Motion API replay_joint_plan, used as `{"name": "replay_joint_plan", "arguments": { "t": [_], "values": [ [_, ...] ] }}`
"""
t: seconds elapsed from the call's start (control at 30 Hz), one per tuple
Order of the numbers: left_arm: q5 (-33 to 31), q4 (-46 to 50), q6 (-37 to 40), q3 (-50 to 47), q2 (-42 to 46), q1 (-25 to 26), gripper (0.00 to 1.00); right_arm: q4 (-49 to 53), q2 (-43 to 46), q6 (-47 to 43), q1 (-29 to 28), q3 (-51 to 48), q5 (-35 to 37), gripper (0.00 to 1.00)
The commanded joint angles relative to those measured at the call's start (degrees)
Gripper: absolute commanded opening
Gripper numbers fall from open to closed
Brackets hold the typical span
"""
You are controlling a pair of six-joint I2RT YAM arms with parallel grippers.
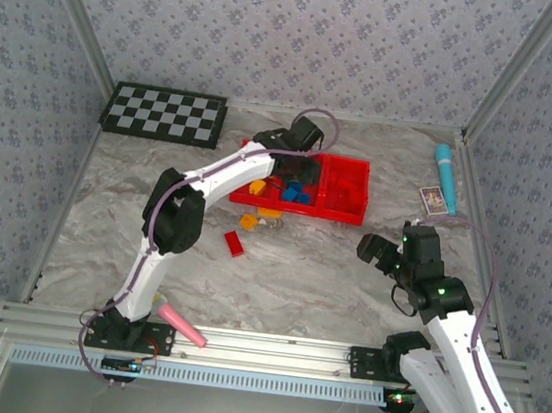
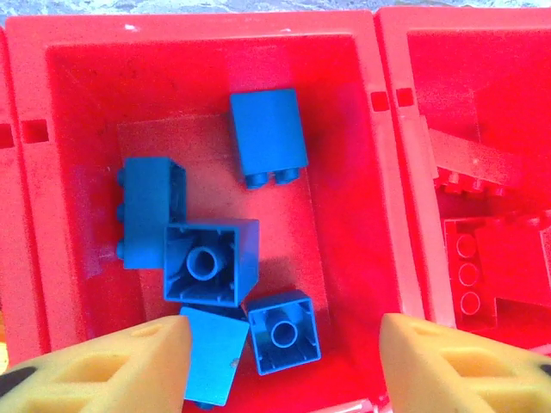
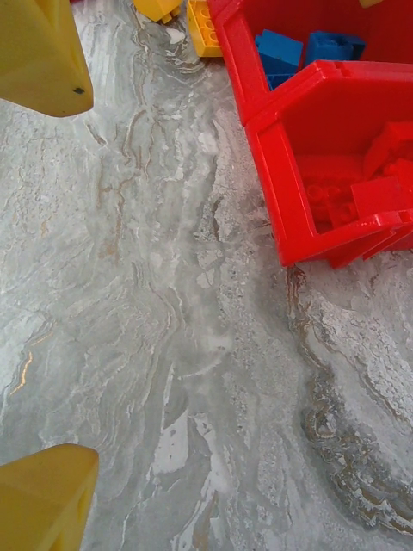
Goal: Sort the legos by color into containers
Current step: Place the lego in the container.
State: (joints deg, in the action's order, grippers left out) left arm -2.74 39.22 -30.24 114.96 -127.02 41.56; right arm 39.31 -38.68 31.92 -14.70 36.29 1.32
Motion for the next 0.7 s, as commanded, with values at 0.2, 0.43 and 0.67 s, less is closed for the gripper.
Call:
{"name": "replay_joint_plan", "arguments": {
  "t": [0.2,0.43,0.67],
  "values": [
    [-0.06,0.07,4.24,-4.53,6.36,-0.56,1.00,1.05,0.89,-0.21,0.37,0.61,1.21,1.00],
    [-1.27,-5.97,1.89,-21.61,18.98,-0.43,1.00,-1.18,0.03,-0.26,0.47,-0.25,1.14,1.00],
    [-6.86,-6.46,-5.53,-35.80,29.33,0.45,0.98,-4.04,-1.99,-0.15,0.38,-0.78,-0.04,1.00]
  ]
}}
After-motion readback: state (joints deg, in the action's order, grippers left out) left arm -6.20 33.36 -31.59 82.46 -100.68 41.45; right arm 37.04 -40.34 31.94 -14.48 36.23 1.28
